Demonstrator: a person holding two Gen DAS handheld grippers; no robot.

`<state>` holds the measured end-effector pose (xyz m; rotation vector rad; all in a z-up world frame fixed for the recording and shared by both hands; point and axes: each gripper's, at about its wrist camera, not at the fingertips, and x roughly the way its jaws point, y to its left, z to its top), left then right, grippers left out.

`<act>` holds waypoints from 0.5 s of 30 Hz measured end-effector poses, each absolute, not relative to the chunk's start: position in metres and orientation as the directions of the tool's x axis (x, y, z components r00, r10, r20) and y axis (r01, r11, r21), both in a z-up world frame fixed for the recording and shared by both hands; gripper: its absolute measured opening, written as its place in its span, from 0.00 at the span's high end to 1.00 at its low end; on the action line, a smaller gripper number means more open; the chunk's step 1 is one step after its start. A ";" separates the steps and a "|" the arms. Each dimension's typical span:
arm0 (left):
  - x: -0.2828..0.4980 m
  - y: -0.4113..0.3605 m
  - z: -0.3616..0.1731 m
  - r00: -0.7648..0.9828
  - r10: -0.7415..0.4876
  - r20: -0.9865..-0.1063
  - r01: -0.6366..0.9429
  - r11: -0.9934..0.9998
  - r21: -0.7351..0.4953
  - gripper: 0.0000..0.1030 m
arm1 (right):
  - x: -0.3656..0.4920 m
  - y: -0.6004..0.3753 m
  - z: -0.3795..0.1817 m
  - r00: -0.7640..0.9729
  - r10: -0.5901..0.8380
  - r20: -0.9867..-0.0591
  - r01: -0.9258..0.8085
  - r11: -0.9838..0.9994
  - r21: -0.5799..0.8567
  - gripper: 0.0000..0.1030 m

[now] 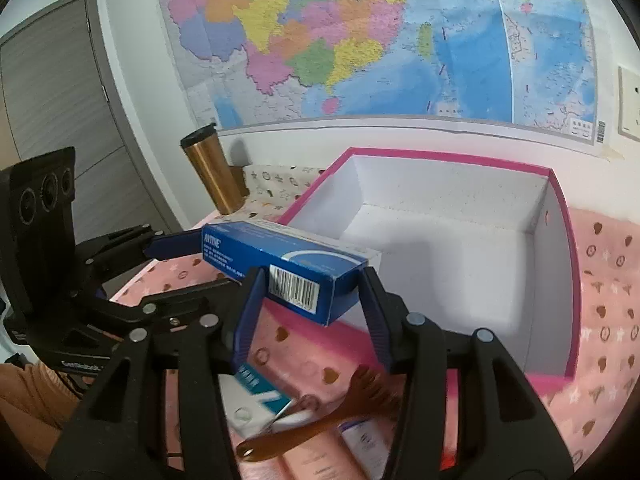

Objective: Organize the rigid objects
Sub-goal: 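Carry the ANTINE box into the pink box and open the right tool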

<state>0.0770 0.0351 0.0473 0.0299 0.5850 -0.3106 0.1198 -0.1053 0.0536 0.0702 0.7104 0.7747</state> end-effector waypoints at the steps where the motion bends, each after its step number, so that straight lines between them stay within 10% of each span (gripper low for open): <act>1: 0.083 0.036 0.045 0.784 -0.280 -0.555 0.295 0.953 -0.064 0.38 | 0.126 -0.104 0.051 0.496 0.660 -0.564 -0.612 0.726 0.313 0.50; 15: 0.122 0.042 0.009 0.773 -0.202 -0.602 0.253 0.967 0.000 0.38 | 0.168 -0.074 0.004 0.475 0.594 -0.649 -0.611 0.753 0.242 0.53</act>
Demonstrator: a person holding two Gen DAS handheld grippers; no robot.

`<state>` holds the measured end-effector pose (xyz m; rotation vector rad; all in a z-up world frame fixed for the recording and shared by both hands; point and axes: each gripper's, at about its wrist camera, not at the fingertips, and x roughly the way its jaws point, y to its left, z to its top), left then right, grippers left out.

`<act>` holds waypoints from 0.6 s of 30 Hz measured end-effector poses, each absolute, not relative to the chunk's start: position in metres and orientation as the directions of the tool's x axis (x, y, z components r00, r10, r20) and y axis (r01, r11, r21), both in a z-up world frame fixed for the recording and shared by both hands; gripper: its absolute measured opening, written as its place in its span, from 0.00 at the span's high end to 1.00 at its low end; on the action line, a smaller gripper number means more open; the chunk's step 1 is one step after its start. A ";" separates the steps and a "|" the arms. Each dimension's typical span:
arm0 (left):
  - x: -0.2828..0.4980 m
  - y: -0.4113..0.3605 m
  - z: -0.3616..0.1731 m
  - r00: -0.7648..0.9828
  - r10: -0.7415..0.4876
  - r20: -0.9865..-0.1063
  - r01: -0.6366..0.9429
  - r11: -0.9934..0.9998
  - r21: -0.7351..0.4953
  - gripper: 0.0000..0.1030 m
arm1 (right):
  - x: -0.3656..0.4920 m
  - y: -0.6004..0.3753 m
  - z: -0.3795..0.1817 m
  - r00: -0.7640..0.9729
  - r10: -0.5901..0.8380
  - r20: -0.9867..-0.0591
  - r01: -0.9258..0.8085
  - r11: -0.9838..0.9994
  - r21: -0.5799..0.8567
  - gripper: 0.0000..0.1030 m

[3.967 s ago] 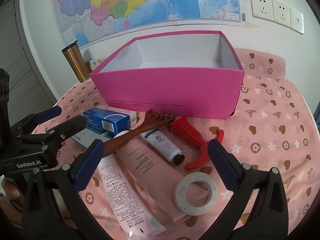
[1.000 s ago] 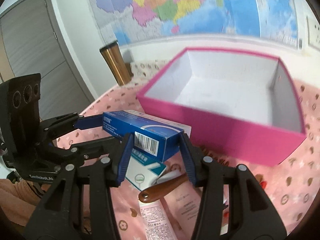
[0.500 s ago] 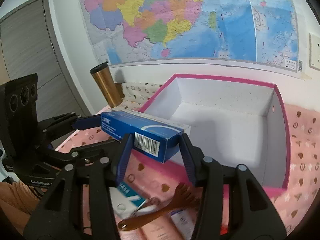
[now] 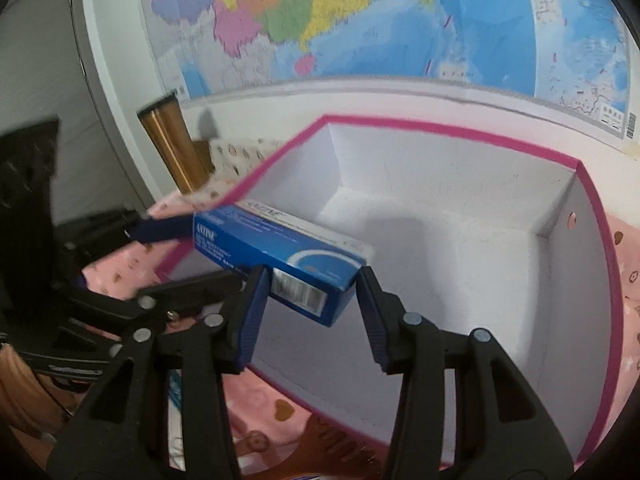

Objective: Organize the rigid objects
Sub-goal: 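Carry the ANTINE box into the pink box and open the right tool, then move the right tool back to the brown wooden comb and grasp its handle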

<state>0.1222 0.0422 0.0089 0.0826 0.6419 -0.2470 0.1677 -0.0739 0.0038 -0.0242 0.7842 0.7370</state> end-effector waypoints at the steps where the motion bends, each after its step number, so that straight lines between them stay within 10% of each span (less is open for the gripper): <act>1: 0.121 0.041 0.010 0.776 -0.196 -0.599 0.252 0.968 0.010 0.37 | 0.167 -0.073 0.001 0.468 0.593 -0.655 -0.614 0.752 0.242 0.53; 18: 0.055 0.029 0.029 0.798 -0.279 -0.535 0.312 0.950 -0.030 0.31 | 0.110 -0.127 0.033 0.471 0.651 -0.595 -0.606 0.729 0.318 0.52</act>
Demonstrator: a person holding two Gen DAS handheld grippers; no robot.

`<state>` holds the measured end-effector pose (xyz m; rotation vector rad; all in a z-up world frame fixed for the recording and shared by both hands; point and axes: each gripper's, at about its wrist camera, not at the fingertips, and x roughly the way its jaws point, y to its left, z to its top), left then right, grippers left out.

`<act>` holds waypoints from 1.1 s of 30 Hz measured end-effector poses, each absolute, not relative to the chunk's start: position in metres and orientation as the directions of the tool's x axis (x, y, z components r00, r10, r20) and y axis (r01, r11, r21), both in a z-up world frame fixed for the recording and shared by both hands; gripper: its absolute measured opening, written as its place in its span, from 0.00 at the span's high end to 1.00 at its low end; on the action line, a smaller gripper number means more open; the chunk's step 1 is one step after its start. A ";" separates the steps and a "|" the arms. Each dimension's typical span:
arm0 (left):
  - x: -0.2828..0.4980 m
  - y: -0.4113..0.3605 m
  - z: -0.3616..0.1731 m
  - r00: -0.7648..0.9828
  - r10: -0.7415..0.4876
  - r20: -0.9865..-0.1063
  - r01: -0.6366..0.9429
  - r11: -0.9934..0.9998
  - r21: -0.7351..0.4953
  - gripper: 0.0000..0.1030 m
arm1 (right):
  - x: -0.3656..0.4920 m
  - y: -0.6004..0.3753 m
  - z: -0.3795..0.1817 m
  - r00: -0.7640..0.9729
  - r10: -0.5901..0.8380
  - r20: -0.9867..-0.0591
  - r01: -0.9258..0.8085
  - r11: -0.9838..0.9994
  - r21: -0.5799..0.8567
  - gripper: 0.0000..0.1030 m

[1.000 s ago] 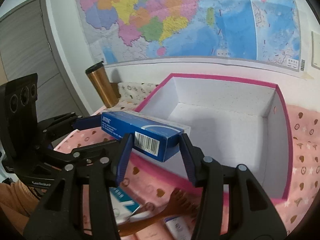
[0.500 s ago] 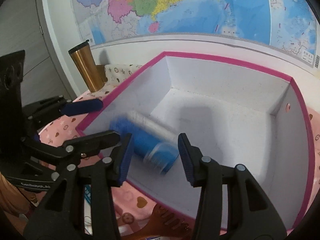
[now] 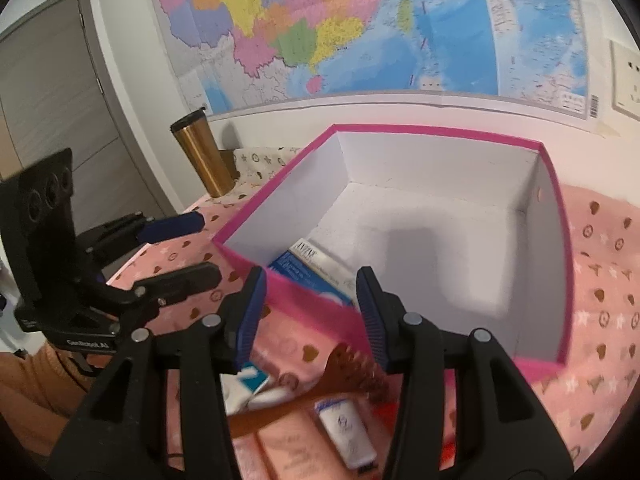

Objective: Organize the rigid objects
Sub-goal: 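Move the right tool back to the brown wooden comb and grasp its handle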

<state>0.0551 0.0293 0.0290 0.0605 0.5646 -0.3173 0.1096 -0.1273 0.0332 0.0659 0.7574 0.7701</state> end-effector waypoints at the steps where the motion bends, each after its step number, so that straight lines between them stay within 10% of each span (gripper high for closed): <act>1: 0.051 0.026 0.028 0.790 -0.294 -0.538 0.326 0.945 -0.037 0.31 | 0.106 -0.131 0.033 0.473 0.644 -0.602 -0.598 0.736 0.318 0.52; 33: 0.010 -0.040 -0.032 0.618 -0.396 -0.679 0.424 0.895 -0.136 0.31 | 0.045 -0.211 -0.041 0.421 0.532 -0.735 -0.410 0.834 0.369 0.52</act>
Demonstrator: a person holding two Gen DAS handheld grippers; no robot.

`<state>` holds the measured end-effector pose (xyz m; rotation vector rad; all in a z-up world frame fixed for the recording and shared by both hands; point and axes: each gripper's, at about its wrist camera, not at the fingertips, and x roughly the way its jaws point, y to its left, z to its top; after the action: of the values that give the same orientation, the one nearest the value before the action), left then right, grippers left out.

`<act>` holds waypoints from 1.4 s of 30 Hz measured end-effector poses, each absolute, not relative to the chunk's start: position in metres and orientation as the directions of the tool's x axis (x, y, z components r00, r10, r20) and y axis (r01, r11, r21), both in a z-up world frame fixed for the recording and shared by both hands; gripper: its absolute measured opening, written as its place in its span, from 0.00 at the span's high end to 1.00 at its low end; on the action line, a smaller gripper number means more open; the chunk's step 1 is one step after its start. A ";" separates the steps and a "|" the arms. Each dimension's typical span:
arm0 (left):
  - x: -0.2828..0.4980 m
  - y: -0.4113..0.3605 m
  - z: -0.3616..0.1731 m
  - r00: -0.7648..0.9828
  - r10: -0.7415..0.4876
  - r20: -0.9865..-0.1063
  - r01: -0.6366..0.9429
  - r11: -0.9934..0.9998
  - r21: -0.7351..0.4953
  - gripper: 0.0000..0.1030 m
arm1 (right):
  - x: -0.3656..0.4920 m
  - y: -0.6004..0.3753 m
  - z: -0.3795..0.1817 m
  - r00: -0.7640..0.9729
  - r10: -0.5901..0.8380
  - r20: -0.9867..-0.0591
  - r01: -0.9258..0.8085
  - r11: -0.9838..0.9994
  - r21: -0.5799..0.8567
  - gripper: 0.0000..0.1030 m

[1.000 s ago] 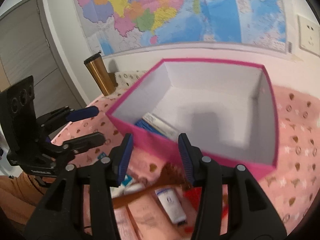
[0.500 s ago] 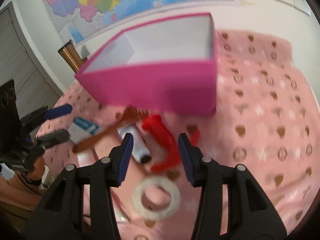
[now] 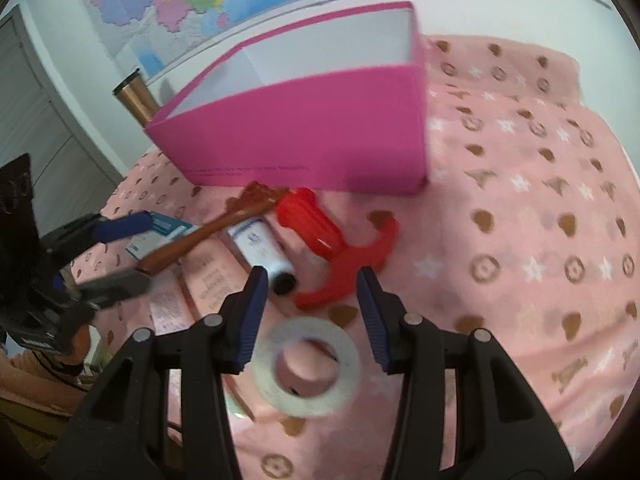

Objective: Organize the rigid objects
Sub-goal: 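Move the right tool back to the brown wooden comb and grasp its handle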

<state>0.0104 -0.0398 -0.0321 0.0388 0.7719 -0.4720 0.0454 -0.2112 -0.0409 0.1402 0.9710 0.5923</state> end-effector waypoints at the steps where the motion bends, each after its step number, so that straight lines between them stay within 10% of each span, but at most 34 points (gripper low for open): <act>1: 0.013 -0.038 -0.035 0.613 -0.390 -0.687 0.417 0.898 -0.138 0.31 | 0.047 -0.206 -0.039 0.416 0.545 -0.728 -0.426 0.824 0.374 0.52; 21: 0.023 -0.018 -0.051 0.571 -0.388 -0.724 0.368 0.909 -0.196 0.77 | 0.081 -0.140 -0.051 0.245 0.675 -0.696 -0.479 0.709 0.518 0.52; 40: 0.012 -0.012 -0.047 0.570 -0.478 -0.668 0.416 0.869 -0.267 0.76 | 0.093 -0.128 -0.066 0.223 0.742 -0.632 -0.312 0.669 0.675 0.52; 42: 0.013 -0.015 -0.047 0.570 -0.478 -0.668 0.421 0.868 -0.262 0.76 | 0.093 -0.130 -0.067 0.238 0.742 -0.627 -0.302 0.670 0.678 0.63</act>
<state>0.0127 -0.0152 -0.0466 -0.0770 0.8068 -0.5280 0.0932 -0.1299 -0.0668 0.4679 1.1166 0.7513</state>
